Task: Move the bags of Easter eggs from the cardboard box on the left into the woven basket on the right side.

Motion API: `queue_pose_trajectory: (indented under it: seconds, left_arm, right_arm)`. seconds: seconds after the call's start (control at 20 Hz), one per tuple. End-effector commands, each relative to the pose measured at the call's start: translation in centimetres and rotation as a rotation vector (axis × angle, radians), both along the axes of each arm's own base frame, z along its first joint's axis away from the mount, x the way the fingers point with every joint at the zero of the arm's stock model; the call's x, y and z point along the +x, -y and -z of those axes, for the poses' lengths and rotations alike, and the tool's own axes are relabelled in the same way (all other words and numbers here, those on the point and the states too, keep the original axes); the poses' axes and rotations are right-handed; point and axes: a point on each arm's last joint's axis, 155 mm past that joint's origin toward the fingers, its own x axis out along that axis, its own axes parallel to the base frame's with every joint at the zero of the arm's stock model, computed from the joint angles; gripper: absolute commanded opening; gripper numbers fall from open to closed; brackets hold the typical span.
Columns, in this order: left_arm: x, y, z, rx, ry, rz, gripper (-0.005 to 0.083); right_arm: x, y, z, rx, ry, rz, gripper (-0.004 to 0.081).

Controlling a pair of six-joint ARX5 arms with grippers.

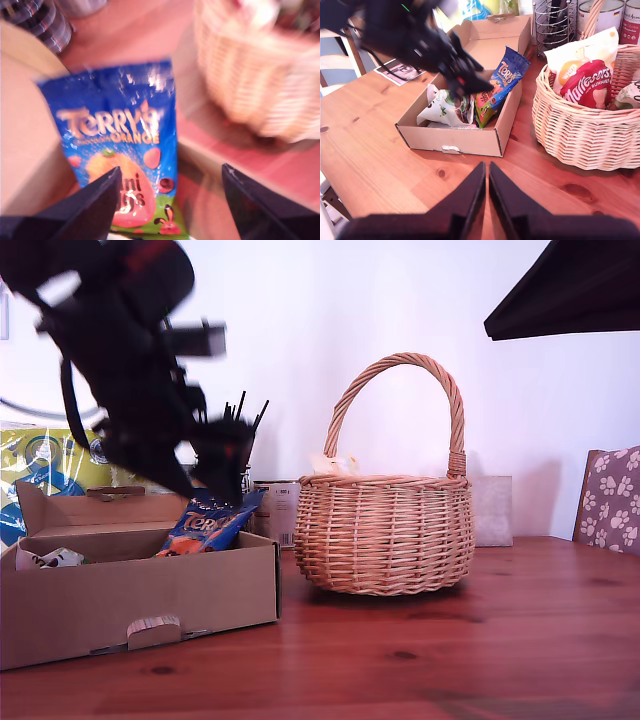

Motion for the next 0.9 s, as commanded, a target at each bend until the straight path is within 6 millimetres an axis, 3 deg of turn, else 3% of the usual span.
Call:
queue_pose_trajectory:
  seconds: [0.0,0.15,0.35,0.65,0.85]
  left_arm:
    - [0.2,-0.5,3.0,0.049,-0.033,-0.009,0.0589]
    - [1.5,-2.0,4.4,0.121,-0.003,-0.081,0.0589]
    - [2.7,-2.6,5.4,0.129,0.020,-0.114,0.0590]
    - [3.1,-4.3,8.1,0.184,-0.007,-0.165,0.0589]
    - [3.8,-6.0,7.7,0.212,0.020,-0.224,0.0570]
  right_arm:
    - [0.0,-0.1,-0.1,0.005,0.004,-0.005,-0.0012]
    - [-0.1,-0.1,-0.1,0.005,0.004,-0.005,-0.0012]
    - [-0.1,-0.1,-0.1,0.005,0.004,-0.005,-0.0012]
    - [-0.1,-0.1,-0.2,0.006,0.004,-0.006,-0.0012]
    - [-0.1,-0.1,-0.2,0.006,0.004,-0.006,-0.0012]
